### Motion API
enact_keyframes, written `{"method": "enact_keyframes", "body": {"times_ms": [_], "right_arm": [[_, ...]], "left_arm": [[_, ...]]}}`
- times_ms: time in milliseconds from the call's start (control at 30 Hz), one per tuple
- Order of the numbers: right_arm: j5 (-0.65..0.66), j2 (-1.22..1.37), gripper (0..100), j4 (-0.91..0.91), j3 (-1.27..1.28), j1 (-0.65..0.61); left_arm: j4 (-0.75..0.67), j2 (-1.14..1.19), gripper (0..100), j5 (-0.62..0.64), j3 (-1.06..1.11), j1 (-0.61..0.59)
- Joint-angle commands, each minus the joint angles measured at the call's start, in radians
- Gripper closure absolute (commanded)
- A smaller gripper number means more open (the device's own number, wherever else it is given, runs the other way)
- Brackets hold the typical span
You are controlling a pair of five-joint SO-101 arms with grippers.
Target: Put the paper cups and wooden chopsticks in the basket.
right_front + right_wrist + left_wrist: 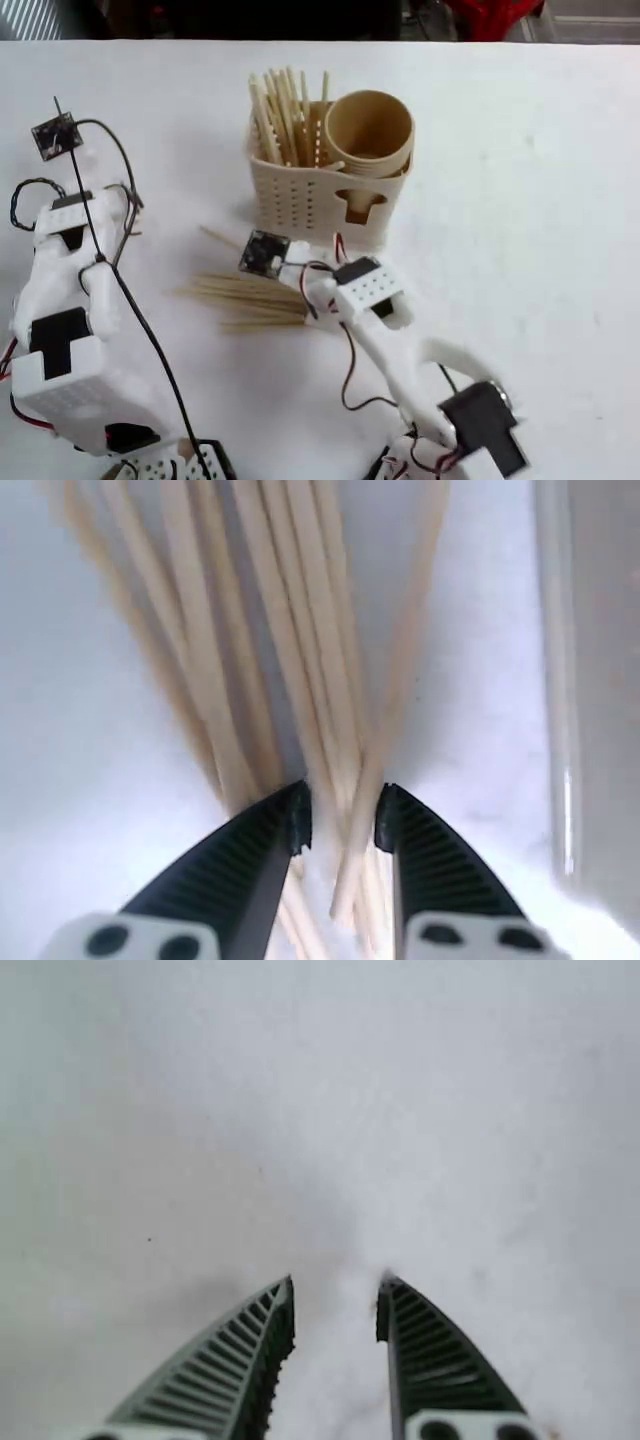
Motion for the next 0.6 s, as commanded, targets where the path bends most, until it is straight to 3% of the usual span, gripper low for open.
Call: {"method": "enact_keyframes", "body": {"times_ms": [0, 167, 300, 567], "right_arm": [[0.018, -0.094, 87.8, 0.008, 0.015, -0.021], [-0.055, -0.157, 87.2, 0.030, -0.051, -0.059], [-0.064, -0.124, 79.0, 0.087, -0.172, -0.073], [-0.064, 0.182, 75.8, 0.071, -0.388, -0.077]], "left_arm": [[-0.015, -0.005, 85, 0.008, -0.049, 0.013], [-0.015, -0.005, 85, 0.008, -0.049, 0.013], [-0.015, -0.005, 85, 0.008, -0.049, 0.013], [-0.017, -0.007, 85, 0.008, -0.049, 0.013]]}}
